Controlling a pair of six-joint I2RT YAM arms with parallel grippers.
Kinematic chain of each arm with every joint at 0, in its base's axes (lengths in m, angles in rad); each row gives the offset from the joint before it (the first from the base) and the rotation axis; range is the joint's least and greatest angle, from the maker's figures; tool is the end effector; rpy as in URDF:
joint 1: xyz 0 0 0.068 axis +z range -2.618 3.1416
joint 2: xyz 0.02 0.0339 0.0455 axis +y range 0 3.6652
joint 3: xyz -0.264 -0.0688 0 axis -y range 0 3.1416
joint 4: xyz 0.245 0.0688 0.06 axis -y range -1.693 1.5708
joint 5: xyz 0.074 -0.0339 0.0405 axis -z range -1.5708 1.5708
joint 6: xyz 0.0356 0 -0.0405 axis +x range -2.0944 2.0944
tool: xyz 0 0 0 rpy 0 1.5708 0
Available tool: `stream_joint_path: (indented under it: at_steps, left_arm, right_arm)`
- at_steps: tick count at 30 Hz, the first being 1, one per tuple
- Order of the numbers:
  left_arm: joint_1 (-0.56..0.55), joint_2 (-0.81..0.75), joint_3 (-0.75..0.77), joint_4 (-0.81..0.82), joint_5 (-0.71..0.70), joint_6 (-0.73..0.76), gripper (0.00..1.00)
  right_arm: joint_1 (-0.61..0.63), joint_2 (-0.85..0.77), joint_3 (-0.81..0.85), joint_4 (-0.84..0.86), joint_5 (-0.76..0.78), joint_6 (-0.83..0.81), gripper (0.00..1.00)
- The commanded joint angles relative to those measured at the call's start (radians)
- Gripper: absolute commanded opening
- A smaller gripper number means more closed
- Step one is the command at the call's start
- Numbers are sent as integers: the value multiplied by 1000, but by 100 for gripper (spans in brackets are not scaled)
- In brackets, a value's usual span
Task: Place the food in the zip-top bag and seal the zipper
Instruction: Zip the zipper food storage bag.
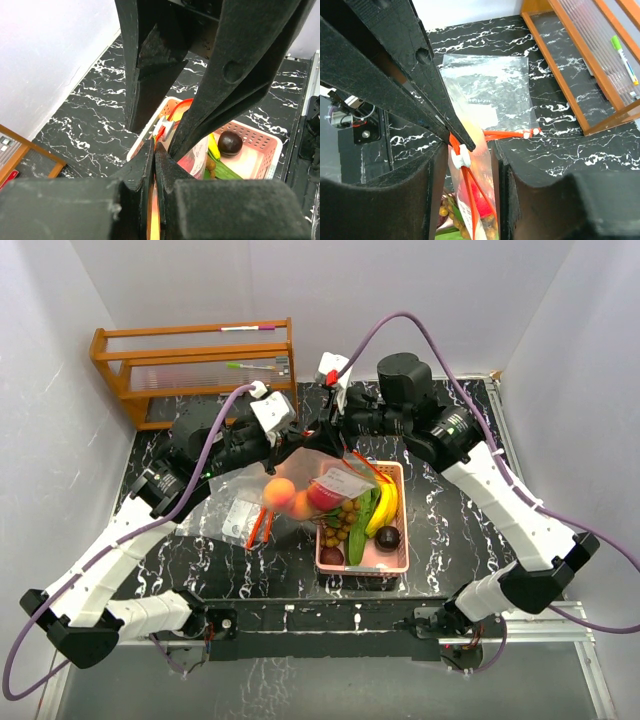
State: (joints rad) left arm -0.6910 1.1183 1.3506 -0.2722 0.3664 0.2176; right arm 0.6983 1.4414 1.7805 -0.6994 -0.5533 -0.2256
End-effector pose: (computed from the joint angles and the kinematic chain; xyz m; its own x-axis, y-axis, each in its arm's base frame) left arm 0.1740 -0.1604 0.4614 0.1580 0.1309 -0.9787 0.8570 0.4742 0.2018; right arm 0.2136 0.2037 0.4766 -0.0566 -0.2960 -0.9535 -0.9606 0.2763 -0.0288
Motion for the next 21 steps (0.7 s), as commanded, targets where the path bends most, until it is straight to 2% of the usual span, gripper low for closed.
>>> stream_joint_path:
  at_steps: [1, 5, 8, 14, 15, 17, 21]
  left_arm:
    - [-1, -32, 50, 8, 20, 2, 0]
    - [-1, -31, 45, 10, 20, 0, 0]
    - [-1, -30, 44, 7, 20, 0, 0]
    - [-1, -36, 36, 10, 19, -3, 0]
    - [-1, -37, 36, 10, 19, -2, 0]
    - [-1, -36, 36, 8, 18, -2, 0]
    - [-1, -37, 38, 11, 8, -2, 0]
  right_arm:
    - [0, -6, 40, 9, -19, -20, 42]
    - [1, -8, 38, 11, 0, -17, 32]
    - [-1, -16, 37, 20, 0, -17, 37]
    - [-1, -28, 33, 43, 1, -12, 32]
    - [-1, -30, 31, 46, 1, -11, 30]
    - [-1, -34, 28, 53, 14, -8, 15]
    - [-1, -52, 4, 61, 30, -13, 14]
